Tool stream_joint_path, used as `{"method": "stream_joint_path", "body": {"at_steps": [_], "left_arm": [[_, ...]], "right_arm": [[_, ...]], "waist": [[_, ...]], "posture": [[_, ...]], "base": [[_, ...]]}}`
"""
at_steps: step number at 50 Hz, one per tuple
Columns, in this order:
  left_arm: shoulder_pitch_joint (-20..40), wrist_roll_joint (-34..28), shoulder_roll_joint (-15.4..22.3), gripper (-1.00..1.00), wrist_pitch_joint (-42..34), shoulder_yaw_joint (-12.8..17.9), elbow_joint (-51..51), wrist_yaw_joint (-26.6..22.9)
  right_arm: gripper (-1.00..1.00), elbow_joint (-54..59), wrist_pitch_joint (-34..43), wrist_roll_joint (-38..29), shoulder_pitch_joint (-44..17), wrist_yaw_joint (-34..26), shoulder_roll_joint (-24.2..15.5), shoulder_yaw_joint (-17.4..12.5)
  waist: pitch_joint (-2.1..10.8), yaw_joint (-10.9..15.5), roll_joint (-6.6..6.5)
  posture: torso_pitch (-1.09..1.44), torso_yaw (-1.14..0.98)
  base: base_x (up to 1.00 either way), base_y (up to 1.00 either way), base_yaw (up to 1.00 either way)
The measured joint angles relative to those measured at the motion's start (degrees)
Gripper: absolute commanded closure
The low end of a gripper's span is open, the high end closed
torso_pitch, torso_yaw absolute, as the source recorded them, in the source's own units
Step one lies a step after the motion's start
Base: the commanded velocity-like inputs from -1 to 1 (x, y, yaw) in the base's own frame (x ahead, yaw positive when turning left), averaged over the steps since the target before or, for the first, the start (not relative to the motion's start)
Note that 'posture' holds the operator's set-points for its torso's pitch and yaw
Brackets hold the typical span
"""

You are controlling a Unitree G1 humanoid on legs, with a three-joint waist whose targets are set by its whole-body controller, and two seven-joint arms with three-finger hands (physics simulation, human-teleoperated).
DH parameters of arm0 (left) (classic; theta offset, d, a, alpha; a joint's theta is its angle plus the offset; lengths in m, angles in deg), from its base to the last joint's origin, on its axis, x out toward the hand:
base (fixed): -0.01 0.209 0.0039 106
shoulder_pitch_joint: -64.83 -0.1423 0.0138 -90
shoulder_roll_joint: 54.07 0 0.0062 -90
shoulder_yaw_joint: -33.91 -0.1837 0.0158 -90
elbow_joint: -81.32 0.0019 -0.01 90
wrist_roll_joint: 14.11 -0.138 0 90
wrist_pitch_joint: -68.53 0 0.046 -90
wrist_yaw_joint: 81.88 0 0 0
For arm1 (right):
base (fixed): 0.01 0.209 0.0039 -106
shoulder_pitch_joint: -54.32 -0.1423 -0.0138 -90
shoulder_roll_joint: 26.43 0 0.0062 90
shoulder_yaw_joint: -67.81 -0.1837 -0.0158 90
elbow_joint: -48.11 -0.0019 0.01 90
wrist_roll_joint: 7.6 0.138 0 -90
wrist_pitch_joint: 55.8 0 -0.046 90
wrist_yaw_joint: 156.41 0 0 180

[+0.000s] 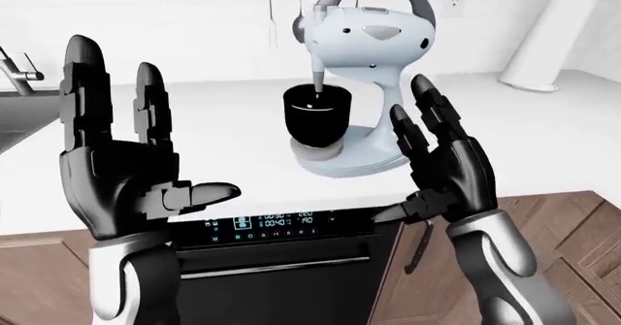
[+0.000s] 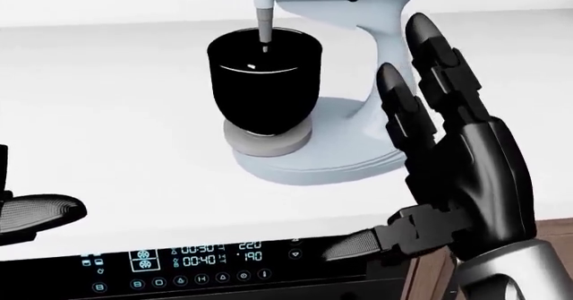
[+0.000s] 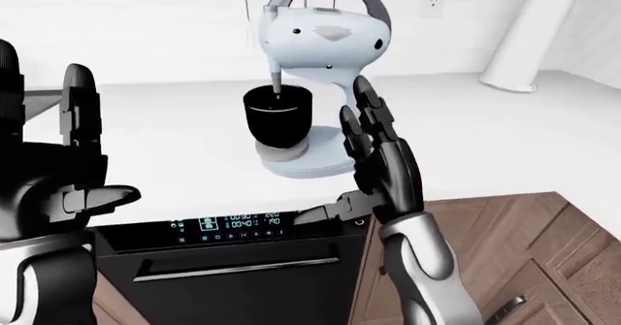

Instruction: Open the stand mixer head.

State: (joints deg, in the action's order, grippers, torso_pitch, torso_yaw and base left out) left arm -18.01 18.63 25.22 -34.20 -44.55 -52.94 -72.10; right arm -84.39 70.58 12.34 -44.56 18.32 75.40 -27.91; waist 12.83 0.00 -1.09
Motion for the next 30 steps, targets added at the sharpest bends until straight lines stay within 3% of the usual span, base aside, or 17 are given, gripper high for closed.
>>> {"method": "stream_joint_path", "body": {"at_steps": [30], "left_arm": [[0.4,-0.1,0.2,-1.00,0.0,0.0,0.5,0.0]], "right_arm": [[-1.00,7.3,-4.6,-3.7,3.7,0.1,0.8,-0.1]], "waist": [[0.10,0.1,0.15]], "posture": [[-0.26,0.00]], "base": [[0.00,0.00,0.00]]}}
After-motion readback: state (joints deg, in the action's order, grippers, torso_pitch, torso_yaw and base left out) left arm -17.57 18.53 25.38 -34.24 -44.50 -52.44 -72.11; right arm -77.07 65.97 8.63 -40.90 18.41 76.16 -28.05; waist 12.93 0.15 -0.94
